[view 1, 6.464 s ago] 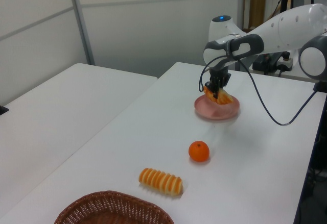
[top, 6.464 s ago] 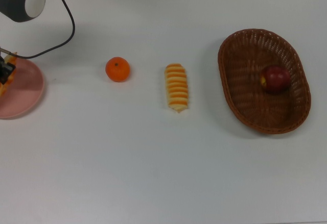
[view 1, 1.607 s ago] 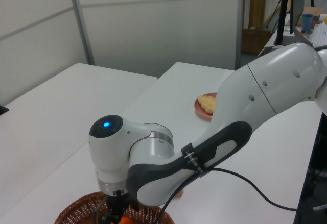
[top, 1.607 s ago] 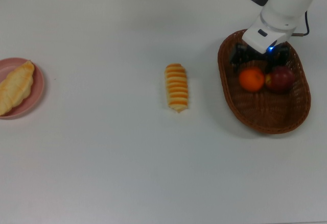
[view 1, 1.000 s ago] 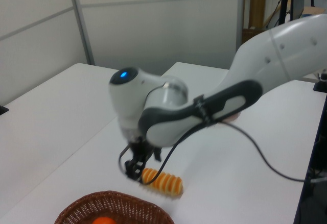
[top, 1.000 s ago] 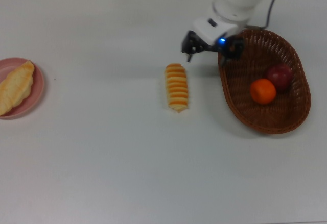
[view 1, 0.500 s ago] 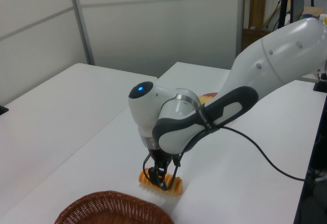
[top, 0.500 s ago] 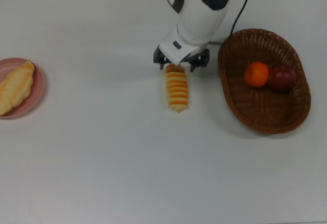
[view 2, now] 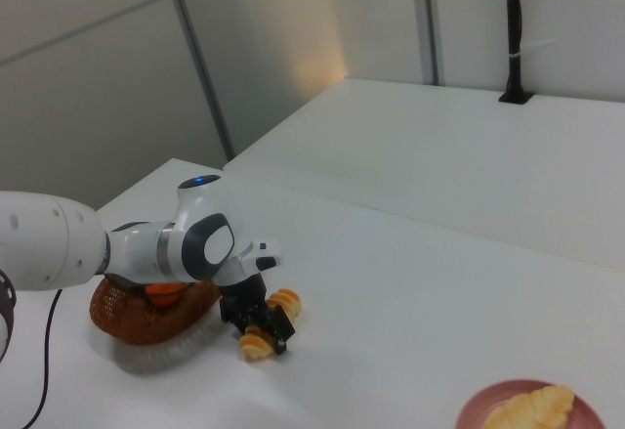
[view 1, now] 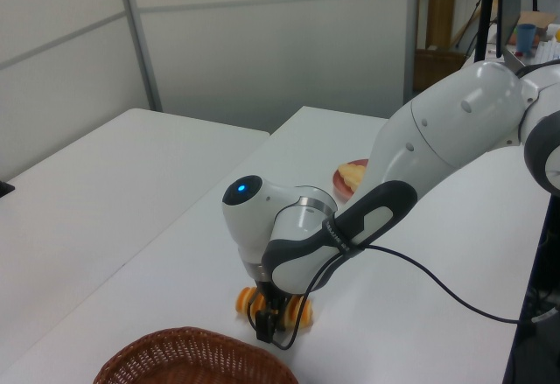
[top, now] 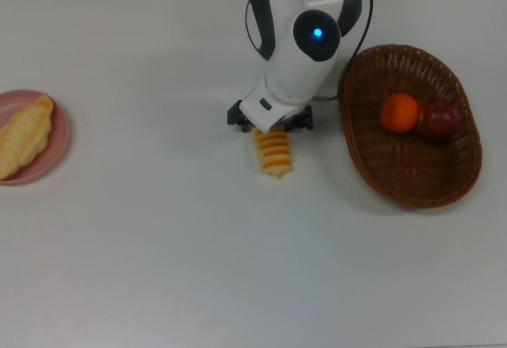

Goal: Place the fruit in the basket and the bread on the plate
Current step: 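Move the gripper to the striped bread roll and grasp it, then carry the striped roll onto the braided roll on the plate, release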

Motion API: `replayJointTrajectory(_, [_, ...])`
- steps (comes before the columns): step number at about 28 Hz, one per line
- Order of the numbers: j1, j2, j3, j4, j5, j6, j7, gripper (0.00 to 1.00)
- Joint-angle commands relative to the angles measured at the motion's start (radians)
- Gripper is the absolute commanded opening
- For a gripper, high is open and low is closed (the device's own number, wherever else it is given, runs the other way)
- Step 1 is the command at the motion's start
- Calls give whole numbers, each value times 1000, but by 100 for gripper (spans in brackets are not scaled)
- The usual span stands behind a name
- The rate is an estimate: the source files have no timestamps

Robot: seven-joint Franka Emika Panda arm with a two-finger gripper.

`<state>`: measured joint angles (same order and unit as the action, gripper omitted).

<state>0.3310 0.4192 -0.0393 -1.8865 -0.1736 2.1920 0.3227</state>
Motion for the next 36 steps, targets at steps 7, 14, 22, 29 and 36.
replayJointTrajectory(7, [-12,-11,-30,62,5,20,88,0])
replayJointTrajectory(14, [-53,-48,-140,119,80,17,85,0])
replayJointTrajectory(22, [-226,-51,-191,162,92,21,13,0])
replayJointTrajectory(29, [-403,-42,-191,228,115,23,-66,0])
replayJointTrajectory(36, [-536,9,-191,302,144,23,-135,0])
